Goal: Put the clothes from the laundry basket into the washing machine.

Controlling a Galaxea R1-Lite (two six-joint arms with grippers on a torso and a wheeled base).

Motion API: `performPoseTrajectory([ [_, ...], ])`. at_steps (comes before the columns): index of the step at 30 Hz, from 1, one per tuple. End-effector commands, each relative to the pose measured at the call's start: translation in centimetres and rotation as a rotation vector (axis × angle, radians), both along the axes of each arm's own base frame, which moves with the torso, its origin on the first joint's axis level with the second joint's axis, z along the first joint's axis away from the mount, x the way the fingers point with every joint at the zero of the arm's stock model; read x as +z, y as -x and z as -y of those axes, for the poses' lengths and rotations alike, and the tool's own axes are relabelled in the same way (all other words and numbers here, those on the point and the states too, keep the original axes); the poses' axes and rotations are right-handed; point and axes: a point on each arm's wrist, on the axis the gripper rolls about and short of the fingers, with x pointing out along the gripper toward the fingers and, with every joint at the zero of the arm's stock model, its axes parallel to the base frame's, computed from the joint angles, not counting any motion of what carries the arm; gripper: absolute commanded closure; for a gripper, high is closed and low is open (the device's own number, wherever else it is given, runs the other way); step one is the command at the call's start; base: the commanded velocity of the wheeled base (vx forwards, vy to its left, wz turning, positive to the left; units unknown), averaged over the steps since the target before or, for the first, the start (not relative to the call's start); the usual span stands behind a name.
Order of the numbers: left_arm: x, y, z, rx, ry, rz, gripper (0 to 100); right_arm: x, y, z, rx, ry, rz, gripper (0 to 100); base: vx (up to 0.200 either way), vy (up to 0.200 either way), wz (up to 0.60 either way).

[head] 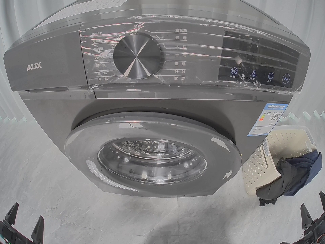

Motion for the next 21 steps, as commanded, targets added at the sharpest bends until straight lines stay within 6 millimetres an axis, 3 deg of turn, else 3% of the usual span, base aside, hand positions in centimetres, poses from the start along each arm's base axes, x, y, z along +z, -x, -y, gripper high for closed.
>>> performPoseTrajectory([
  [1,-0.49,0.02,0.0,0.001,0.001,0.002,0,-0.49,0.0,0.0,0.0,0.001,0.0,0,0.0,0.2,0.0],
  [11,-0.49,0.02,0.0,0.001,0.001,0.002,0,-0.49,0.0,0.0,0.0,0.001,0.0,0,0.0,0.2,0.0],
  [21,-0.49,0.02,0.0,0.001,-0.001,0.002,0,-0.49,0.0,0.0,0.0,0.001,0.0,0,0.0,0.0,0.0],
])
